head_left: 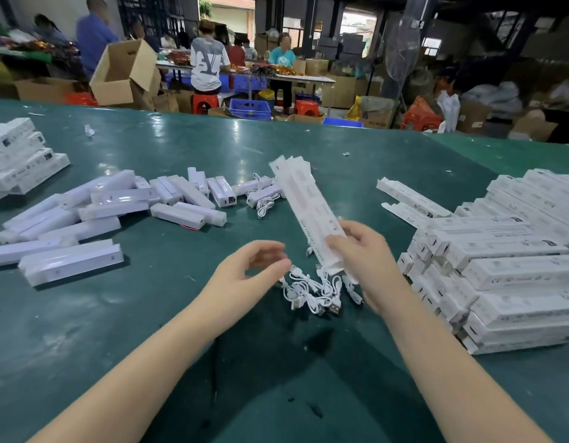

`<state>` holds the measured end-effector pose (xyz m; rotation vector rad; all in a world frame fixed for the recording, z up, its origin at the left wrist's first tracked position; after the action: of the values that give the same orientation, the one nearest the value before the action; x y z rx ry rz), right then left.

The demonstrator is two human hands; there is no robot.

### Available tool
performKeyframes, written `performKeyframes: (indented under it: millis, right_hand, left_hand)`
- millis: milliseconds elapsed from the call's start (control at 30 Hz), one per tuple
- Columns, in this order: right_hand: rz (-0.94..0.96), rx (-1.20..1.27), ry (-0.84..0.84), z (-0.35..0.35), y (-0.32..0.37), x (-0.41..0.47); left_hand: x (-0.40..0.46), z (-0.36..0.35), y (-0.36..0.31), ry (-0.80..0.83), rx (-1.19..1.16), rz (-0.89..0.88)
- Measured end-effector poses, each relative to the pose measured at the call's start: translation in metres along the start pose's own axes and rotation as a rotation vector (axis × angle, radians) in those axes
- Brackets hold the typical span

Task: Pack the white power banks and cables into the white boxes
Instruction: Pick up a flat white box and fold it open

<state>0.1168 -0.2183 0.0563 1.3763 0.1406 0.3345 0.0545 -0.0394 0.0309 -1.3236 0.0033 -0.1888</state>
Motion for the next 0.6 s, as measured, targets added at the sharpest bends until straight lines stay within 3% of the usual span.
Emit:
performKeyframes:
  millis: [67, 167, 400, 600]
  right_hand:
    - [-0.122, 0.34, 0.336, -0.036, -0.001, -0.012]
    - [-0.201, 0.403, 0.596, -0.065, -0.003, -0.024]
    - [-0.152, 0.337, 0.635, -0.069, -0.004, -0.026]
    - [-0.109, 0.214, 0.528, -0.069, -0.003, -0.029]
  left_hand:
    - [0.005, -0.004, 0.003, 0.043, -0.329, 0.005]
    - [0.006, -0.003, 0.0, 0.072, -0.627, -0.029]
    - [0.004, 0.019, 0.008, -0.177, -0.814, -0.003]
    - [0.005, 0.021, 0.015, -0.197, -0.828, 0.013]
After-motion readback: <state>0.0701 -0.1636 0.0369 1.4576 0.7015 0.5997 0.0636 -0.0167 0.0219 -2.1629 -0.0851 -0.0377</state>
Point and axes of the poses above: each hand's wrist, its own x-axis towards the middle knuckle, its own z-axis out of the back of the hand, y = z × x, the point moved 6 cm from there along x, towards the middle knuckle, and after that the axes turned 11 degrees about y, right-handed, at the moved point
